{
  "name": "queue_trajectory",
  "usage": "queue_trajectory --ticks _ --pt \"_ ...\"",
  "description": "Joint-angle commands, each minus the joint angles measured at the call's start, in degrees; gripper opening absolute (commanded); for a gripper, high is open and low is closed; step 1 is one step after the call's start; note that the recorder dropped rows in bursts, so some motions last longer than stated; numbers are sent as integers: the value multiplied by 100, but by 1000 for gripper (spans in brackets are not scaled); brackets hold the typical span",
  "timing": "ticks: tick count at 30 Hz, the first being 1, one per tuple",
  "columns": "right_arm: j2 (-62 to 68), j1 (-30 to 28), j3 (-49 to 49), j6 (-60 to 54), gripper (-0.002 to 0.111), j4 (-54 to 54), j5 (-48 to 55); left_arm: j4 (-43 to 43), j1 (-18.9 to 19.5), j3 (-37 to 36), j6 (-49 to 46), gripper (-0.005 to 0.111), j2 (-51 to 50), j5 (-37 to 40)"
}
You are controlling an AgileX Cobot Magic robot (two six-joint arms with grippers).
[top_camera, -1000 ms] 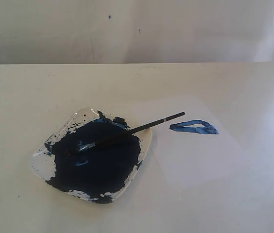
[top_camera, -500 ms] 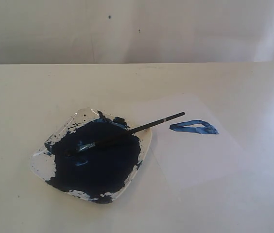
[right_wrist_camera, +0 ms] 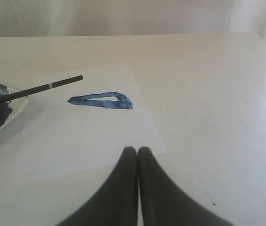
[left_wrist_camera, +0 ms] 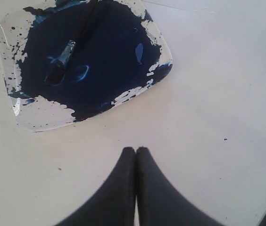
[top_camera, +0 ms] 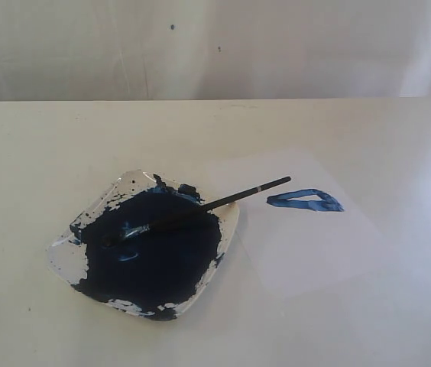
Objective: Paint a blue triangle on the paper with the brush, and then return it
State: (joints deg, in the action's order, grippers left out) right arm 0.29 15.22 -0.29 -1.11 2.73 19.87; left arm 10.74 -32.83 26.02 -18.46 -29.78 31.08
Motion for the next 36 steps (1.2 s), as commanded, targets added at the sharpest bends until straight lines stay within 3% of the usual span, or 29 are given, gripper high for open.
queue_trajectory --ticks 1,4,12,15,21,30,35,36 --pt "-29 11 29 -42 0 7 -64 171 204 -41 56 0 113 29" --pt "-29 11 29 -42 0 7 -64 215 773 -41 56 0 301 29" --pt "-29 11 29 -42 0 7 -64 204 3078 -55 56 0 1370 19" --pt "-29 11 29 -42 0 7 -64 204 3498 -319 56 0 2043 -25" --pt "-29 11 29 -42 0 7 -64 204 3550 -889 56 0 2975 6" --pt "-29 11 29 -42 0 7 -64 190 3550 -943 56 0 2978 -21" --pt "-29 11 29 -42 0 7 -64 156 3550 -1396 56 0 2978 -34" --pt "-29 11 29 -42 0 7 -64 163 3550 -1508 39 0 2978 -374"
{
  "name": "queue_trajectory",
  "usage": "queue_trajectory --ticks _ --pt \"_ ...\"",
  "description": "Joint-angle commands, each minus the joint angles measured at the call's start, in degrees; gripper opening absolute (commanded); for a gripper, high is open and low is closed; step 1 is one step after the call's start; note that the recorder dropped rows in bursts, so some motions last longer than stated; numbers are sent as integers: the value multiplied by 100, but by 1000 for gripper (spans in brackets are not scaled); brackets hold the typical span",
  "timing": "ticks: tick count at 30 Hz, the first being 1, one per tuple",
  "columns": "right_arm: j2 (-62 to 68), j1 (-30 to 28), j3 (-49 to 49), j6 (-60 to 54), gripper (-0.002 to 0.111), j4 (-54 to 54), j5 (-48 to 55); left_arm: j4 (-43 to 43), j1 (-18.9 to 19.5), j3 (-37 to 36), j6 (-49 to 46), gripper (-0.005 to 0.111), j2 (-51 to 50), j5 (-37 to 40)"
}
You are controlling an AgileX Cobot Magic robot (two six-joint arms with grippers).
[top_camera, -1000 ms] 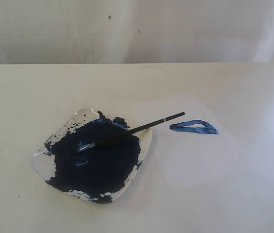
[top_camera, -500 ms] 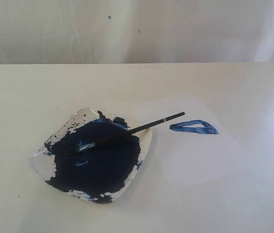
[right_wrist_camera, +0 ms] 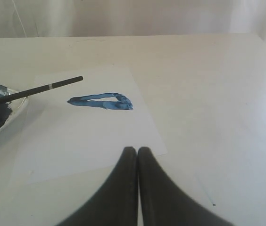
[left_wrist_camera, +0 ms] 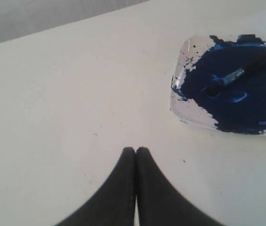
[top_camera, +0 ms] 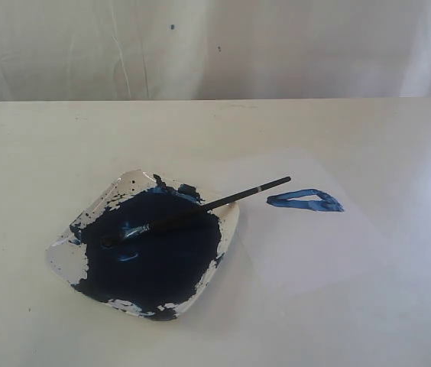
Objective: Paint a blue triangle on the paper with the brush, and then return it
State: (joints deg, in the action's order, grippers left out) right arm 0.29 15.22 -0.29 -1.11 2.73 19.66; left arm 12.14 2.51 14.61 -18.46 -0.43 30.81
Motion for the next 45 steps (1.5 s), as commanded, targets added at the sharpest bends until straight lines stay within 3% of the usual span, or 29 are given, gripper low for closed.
queue_trajectory --ticks 1,5,12,16,21,27,45 --pt "-29 11 29 -42 0 7 -43 20 17 -456 39 0 43 -606" --pt "-29 11 29 -42 0 7 -43 -176 17 -824 49 0 42 -1509" --pt "-29 11 29 -42 0 7 -43 -435 17 -1461 49 0 43 -2393" --pt "-29 11 29 -42 0 7 -43 -712 17 -1461 49 0 43 -1841" --pt "-29 11 29 -42 0 7 -43 -655 6 -1461 89 0 43 -1904" --pt "-29 11 29 -42 0 7 -43 -391 6 -1461 1226 0 43 -1756" --pt "-29 11 29 -42 0 7 -43 -406 -232 -1461 1512 0 43 -1772"
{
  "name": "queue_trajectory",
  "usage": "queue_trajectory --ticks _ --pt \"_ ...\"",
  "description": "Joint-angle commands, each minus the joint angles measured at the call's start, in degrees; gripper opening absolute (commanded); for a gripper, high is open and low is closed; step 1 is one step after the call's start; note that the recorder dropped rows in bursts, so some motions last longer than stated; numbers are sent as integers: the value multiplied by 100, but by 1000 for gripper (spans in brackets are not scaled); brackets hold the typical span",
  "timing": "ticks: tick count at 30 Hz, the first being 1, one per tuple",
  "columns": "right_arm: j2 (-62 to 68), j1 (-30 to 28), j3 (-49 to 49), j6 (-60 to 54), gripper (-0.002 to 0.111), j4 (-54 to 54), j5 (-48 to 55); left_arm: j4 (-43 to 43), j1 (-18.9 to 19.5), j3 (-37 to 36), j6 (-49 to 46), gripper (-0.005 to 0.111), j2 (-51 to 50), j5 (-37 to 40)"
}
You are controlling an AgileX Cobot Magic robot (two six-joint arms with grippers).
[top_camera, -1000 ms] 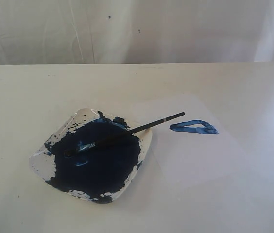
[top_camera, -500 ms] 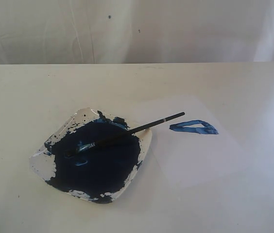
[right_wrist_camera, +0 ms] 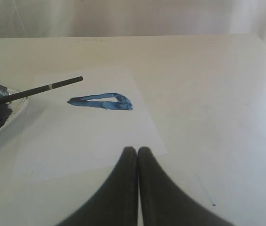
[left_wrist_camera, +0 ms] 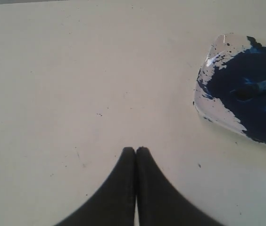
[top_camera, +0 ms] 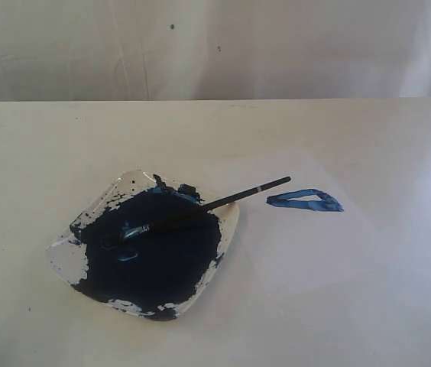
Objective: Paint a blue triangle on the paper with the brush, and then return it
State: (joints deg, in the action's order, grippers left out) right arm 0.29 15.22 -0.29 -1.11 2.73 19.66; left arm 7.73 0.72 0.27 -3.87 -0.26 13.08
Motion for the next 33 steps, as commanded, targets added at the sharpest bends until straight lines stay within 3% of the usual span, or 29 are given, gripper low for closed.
queue_trajectory --ticks 1,6,33 --pt "-29 11 29 -42 0 7 -43 23 -48 -27 54 0 26 1" --pt "-29 11 29 -42 0 7 -43 -201 98 -27 54 0 26 1" --pt "-29 11 29 -42 0 7 -43 -201 98 -27 54 0 26 2"
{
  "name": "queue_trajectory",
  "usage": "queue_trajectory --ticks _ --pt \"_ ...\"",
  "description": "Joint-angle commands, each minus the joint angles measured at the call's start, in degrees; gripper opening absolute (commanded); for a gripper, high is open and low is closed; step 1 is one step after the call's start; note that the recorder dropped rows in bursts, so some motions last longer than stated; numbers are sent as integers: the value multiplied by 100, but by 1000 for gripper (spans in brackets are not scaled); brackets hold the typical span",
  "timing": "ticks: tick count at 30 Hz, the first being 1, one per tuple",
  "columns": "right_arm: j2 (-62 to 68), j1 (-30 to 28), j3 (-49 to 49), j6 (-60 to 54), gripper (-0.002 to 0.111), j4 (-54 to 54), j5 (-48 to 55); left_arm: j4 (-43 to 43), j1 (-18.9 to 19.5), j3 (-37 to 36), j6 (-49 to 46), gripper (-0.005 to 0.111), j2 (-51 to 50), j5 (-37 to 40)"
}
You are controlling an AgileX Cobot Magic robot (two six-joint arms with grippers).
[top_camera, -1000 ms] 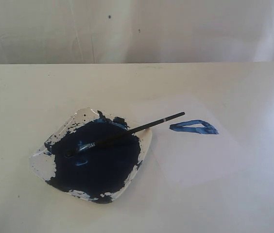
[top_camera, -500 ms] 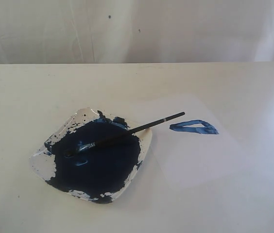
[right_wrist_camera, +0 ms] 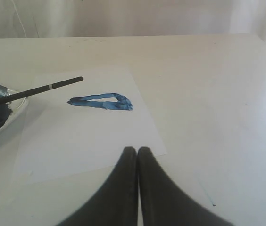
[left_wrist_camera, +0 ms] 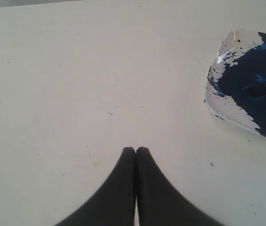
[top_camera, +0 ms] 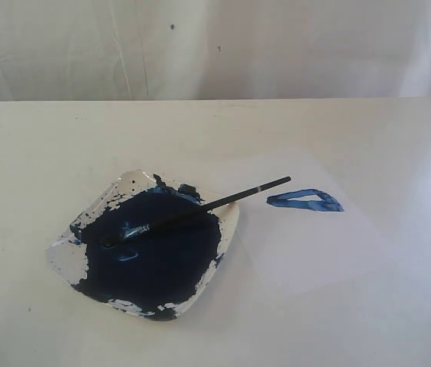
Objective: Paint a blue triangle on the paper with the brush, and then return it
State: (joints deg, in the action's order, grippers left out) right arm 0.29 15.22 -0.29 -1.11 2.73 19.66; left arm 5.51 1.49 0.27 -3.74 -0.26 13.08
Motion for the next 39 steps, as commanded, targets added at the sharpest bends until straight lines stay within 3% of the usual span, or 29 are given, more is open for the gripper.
queue_trajectory --ticks 1,16,39 --pt "-29 11 29 -42 0 7 -43 21 21 -27 40 0 26 2" --pt "-29 11 29 -42 0 7 -43 21 206 -27 40 0 26 -9" --pt "-29 11 29 -42 0 7 -43 10 175 -27 40 0 26 -9"
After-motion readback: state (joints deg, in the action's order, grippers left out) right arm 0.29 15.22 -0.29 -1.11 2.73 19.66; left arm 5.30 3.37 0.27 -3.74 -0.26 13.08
